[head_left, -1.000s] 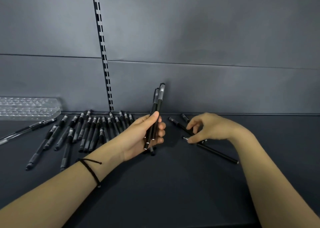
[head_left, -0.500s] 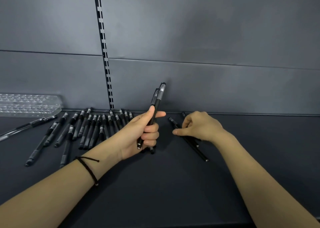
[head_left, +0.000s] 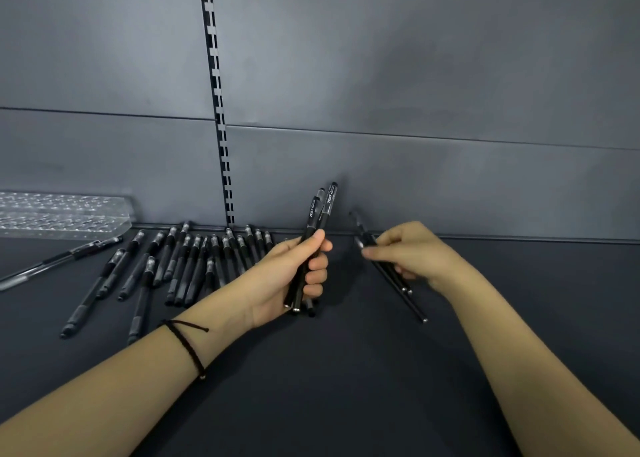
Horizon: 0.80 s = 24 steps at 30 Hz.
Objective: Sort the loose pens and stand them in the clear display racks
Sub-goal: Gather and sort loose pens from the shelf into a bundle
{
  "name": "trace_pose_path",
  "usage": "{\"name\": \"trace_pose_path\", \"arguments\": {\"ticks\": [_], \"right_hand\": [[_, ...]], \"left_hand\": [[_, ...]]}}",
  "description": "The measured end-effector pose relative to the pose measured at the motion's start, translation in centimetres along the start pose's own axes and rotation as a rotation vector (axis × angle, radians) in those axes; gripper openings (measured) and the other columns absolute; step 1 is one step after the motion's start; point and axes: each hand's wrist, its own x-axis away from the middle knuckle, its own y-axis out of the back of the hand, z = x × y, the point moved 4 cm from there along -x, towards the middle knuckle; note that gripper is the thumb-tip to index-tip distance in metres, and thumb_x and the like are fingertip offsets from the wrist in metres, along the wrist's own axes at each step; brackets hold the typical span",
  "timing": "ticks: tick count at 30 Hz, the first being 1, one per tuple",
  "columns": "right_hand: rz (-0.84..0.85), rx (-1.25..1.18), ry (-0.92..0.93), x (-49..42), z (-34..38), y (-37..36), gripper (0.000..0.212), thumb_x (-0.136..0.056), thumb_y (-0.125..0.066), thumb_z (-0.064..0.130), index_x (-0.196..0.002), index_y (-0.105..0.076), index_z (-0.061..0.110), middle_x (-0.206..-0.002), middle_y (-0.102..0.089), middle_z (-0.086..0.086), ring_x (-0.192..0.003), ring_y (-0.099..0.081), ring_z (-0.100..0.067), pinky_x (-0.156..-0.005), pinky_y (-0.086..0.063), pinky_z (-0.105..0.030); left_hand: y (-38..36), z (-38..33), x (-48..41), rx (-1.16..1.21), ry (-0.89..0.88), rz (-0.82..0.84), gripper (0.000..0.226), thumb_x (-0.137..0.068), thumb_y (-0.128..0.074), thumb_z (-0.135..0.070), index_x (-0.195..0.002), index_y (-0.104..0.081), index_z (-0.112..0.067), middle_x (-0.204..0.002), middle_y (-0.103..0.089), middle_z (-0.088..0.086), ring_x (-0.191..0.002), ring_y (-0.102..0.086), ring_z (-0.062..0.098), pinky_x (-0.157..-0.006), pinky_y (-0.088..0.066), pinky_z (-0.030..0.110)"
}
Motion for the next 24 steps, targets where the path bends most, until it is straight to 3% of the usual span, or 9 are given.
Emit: {"name": "trace_pose_path", "arguments": {"ticks": [2, 4, 8, 11, 14, 16, 18, 20, 24], "right_hand": [[0.055, -0.390, 0.048, 0.4, 0.9, 0.4, 0.020, -0.086, -0.071, 0.016, -0.071, -0.059, 0.011, -0.048, -0.045, 0.003, -0.043, -0.041, -0.008, -0.037, -0.028, -0.018], [0.161, -0.666, 0.086, 1.0, 2.1, 0.1, 0.011, -0.090, -0.063, 0.013, -0.081, -0.061, 0.006, -0.047, -0.048, 0.004, -0.040, -0.044, -0.006, -0.037, -0.029, -0.017], [0.245, -0.720, 0.171, 1.7, 3.4, -1.1, 0.012, -0.094, -0.055, 0.009, -0.086, -0.061, 0.002, -0.048, -0.055, 0.006, -0.045, -0.050, -0.005, -0.042, -0.039, -0.016], [0.222, -0.646, 0.248, 1.7, 3.5, -1.8, 0.014, -0.093, -0.059, 0.010, -0.080, -0.063, 0.006, -0.059, -0.060, 0.000, -0.050, -0.053, -0.008, -0.047, -0.044, -0.017], [0.081, -0.391, 0.356, 1.6, 3.5, -2.1, 0.013, -0.091, -0.066, 0.018, -0.080, -0.067, 0.010, -0.060, -0.057, 0.002, -0.051, -0.047, -0.007, -0.050, -0.040, -0.016], [-0.016, -0.258, 0.418, 1.5, 3.5, -1.9, 0.014, -0.087, -0.071, 0.025, -0.079, -0.069, 0.014, -0.070, -0.061, 0.000, -0.064, -0.053, -0.006, -0.062, -0.045, -0.020], [-0.039, -0.215, 0.434, 1.5, 3.4, -1.7, 0.018, -0.085, -0.073, 0.029, -0.077, -0.070, 0.013, -0.073, -0.063, -0.001, -0.070, -0.055, -0.008, -0.071, -0.046, -0.026], [-0.032, -0.196, 0.414, 1.6, 3.4, -1.7, 0.022, -0.086, -0.071, 0.032, -0.075, -0.069, 0.013, -0.070, -0.065, 0.002, -0.067, -0.054, -0.004, -0.067, -0.045, -0.021], [-0.047, -0.335, 0.213, 1.3, 2.8, -0.8, 0.039, -0.095, -0.054, 0.043, -0.073, -0.068, 0.014, -0.057, -0.053, 0.008, -0.042, -0.038, -0.002, -0.041, -0.029, -0.012]], "left_hand": [[-0.1, 0.1, 0.0, -0.007, 0.010, -0.013, 0.019, -0.094, -0.056, -0.030, -0.086, -0.055, -0.013, -0.073, -0.064, 0.002, -0.064, -0.063, 0.013, -0.054, -0.053, 0.022], [-0.1, 0.2, -0.1, 0.026, 0.024, -0.001, 0.019, -0.097, -0.053, -0.026, -0.086, -0.054, -0.011, -0.099, -0.074, 0.013, -0.091, -0.073, 0.023, -0.074, -0.061, 0.030], [-0.7, 0.1, 0.3, 0.039, 0.043, 0.074, 0.027, -0.099, -0.050, -0.026, -0.107, -0.053, -0.001, -0.114, -0.068, 0.026, -0.106, -0.067, 0.036, -0.089, -0.057, 0.041], [-1.2, 0.1, 0.7, -0.027, 0.062, 0.148, 0.042, -0.101, -0.044, -0.030, -0.125, -0.055, 0.003, -0.112, -0.069, 0.024, -0.104, -0.069, 0.034, -0.085, -0.059, 0.039], [-1.3, 0.2, 0.8, -0.073, 0.056, 0.125, 0.035, -0.100, -0.047, -0.032, -0.117, -0.058, -0.003, -0.097, -0.074, 0.016, -0.082, -0.073, 0.023, -0.069, -0.060, 0.030], [-1.0, 0.3, 0.7, -0.070, 0.031, 0.072, 0.025, -0.098, -0.050, -0.031, -0.107, -0.055, -0.009, -0.083, -0.072, 0.010, -0.063, -0.063, 0.015, -0.055, -0.052, 0.023], [-0.9, 0.3, 0.7, -0.060, 0.025, 0.064, 0.023, -0.098, -0.051, -0.031, -0.106, -0.053, -0.010, -0.076, -0.066, 0.007, -0.058, -0.055, 0.012, -0.050, -0.045, 0.020], [-1.0, 0.3, 0.6, -0.048, 0.026, 0.088, 0.028, -0.096, -0.051, -0.033, -0.110, -0.055, -0.009, -0.069, -0.056, 0.002, -0.056, -0.048, 0.009, -0.049, -0.041, 0.019], [-1.0, 0.3, 0.2, 0.014, 0.027, 0.064, 0.033, -0.091, -0.055, -0.035, -0.110, -0.057, -0.009, -0.061, -0.038, -0.004, -0.051, -0.034, 0.006, -0.046, -0.032, 0.017]]}}
